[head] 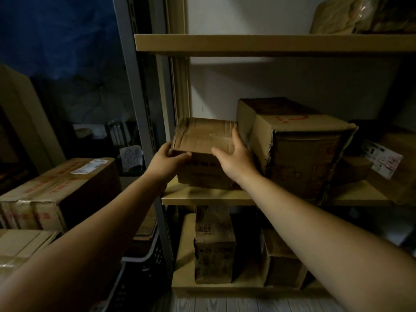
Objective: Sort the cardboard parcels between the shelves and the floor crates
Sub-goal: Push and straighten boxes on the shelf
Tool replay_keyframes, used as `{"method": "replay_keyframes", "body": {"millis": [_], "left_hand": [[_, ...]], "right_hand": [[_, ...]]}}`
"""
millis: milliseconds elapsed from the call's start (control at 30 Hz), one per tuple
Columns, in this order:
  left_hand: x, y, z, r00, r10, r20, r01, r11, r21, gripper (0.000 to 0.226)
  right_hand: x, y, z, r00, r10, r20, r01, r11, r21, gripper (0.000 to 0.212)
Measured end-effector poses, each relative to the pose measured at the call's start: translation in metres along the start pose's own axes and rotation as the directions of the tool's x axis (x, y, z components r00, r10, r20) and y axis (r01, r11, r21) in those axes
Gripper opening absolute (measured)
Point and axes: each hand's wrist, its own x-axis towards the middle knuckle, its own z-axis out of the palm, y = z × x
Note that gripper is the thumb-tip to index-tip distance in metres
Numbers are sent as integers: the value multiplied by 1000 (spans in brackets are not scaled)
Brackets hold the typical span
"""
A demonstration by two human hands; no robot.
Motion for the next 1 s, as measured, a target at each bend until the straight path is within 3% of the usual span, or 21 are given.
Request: {"method": "replay_keyframes", "body": {"millis": [67, 167, 333, 467, 633, 833, 1000], "left_hand": [[1, 2, -2, 999, 6, 33, -5, 1000, -31, 60], [4, 2, -3, 999, 45, 13, -46, 998, 54, 57], [7, -6, 0, 995, 64, -72, -46, 970, 237, 18], [7, -15, 1, 998, 31, -60, -16, 972, 235, 20], [-2, -10, 0, 999, 40, -19, -37, 990, 137, 24], [-10, -6, -2, 981, 195, -5, -192, 970, 146, 38], [-12, -8, -7, 966, 257, 26, -257, 953, 161, 48]], "right_hand": [[-4, -2, -2, 1000, 4, 8, -5, 995, 97, 91], [-9, -1, -4, 999, 44, -31, -39, 989, 141, 92], [-7, 5, 0, 992, 88, -95, -91, 995, -26, 67], [-8, 11, 4, 994, 70, -83, -73, 997, -34, 55], [-7, 6, 1, 988, 134, -81, -133, 991, 17, 66], [-5, -3, 2, 978, 156, -141, -154, 988, 27, 85], [-6, -4, 2, 977, 148, -151, -138, 988, 76, 85]]}}
